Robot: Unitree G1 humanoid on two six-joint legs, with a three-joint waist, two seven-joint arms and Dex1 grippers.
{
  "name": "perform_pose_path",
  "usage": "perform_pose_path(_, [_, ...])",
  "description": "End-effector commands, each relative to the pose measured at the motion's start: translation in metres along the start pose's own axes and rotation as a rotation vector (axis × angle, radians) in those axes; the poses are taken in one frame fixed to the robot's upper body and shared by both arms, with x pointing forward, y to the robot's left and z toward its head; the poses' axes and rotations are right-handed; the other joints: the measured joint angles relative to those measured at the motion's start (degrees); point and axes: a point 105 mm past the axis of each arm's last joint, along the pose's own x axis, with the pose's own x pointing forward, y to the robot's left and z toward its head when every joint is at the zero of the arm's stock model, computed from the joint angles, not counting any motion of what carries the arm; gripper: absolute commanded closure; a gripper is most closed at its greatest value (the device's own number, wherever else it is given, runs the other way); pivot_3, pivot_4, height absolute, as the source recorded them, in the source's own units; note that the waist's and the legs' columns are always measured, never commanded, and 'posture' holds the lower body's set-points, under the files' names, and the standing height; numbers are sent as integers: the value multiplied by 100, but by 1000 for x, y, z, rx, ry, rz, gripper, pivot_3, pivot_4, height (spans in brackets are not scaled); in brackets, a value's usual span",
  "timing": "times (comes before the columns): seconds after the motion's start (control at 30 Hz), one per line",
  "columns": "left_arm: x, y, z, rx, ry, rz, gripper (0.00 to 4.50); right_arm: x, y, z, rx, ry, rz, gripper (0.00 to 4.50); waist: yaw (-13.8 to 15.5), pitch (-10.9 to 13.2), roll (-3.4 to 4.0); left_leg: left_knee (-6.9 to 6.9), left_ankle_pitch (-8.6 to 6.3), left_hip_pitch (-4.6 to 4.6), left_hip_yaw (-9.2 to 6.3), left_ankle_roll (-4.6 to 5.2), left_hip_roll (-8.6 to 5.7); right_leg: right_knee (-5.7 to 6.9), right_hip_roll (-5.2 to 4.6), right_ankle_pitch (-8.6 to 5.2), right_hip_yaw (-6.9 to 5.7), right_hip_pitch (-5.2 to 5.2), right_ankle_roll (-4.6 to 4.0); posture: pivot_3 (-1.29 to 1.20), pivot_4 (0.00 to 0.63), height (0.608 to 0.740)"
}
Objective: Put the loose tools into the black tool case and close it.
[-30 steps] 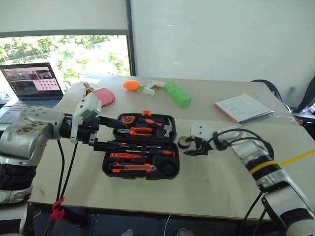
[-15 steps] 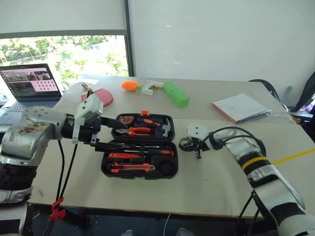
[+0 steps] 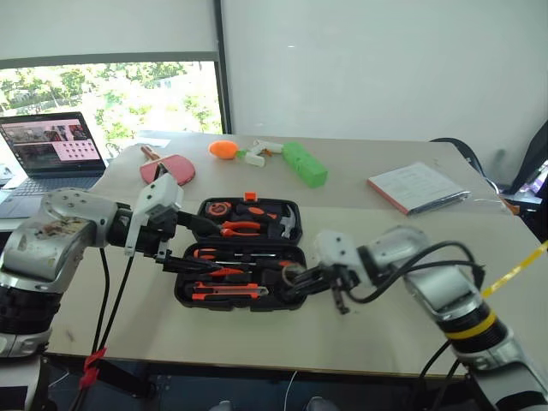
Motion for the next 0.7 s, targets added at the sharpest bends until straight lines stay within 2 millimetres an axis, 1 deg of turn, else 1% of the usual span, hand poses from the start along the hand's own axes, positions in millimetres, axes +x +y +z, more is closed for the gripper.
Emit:
perform_pose_path(0.03, [-2, -4, 8, 36, 9, -10, 0, -1, -7, 0, -14, 25, -55, 4456, 20, 0, 0, 0, 0, 1, 0, 0, 0, 0, 0, 0, 0, 1, 0, 0, 150, 738])
perform_pose_path(0.3, [0, -5, 9, 37, 3, -20, 0, 12, -10, -16, 33, 68, -76, 4456, 51, 1, -2, -6, 0, -2, 1, 0, 2, -3, 2, -2, 0, -4, -3, 0, 150, 738])
perform_pose_path(0.43, [0, -3, 9, 38, -1, -15, 0, 14, -8, -25, 41, 107, -61, 4456, 52, 1, -2, -6, 0, -2, 1, 0, 2, -2, 2, -2, 0, -4, -3, 0, 150, 738])
perform_pose_path(0.5, [0, -3, 9, 39, -2, -14, 0, 14, -6, -25, 49, 109, -56, 4456, 52, 1, -2, -6, 0, -2, 1, 0, 1, -3, 2, -2, 0, -4, -2, 0, 150, 738])
perform_pose_path(0.53, [0, -3, 9, 40, -2, -13, 0, 14, -6, -24, 56, 104, -55, 3870, 53, 1, -2, -5, 0, -2, 1, 0, 1, -3, 1, -2, 0, -4, -2, 0, 150, 738])
perform_pose_path(0.57, [0, -3, 9, 41, -2, -13, 0, 14, -5, -23, 60, 102, -55, 3704, 54, 1, -2, -5, 0, -2, 1, 0, 2, -4, 2, -2, 0, -4, -2, 0, 150, 738])
perform_pose_path(0.63, [1, -2, 9, 43, -4, -12, 0, 15, -3, -23, 62, 104, -48, 3199, 55, 1, -2, -6, 0, -2, 1, 0, 2, -3, 2, -2, 0, -4, -2, 0, 150, 738])
perform_pose_path(0.67, [1, -2, 9, 45, -5, -12, 0, 15, -2, -23, 63, 108, -44, 2843, 57, 1, -2, -6, 0, -2, 1, 0, 2, -3, 2, -2, 0, -4, -3, 0, 150, 738])
perform_pose_path(0.7, [1, -2, 10, 46, -6, -11, 0, 15, -2, -23, 63, 110, -43, 2383, 58, 1, -2, -7, 0, -2, 1, 0, 2, -4, 2, -2, -1, -4, -3, 0, 150, 738])
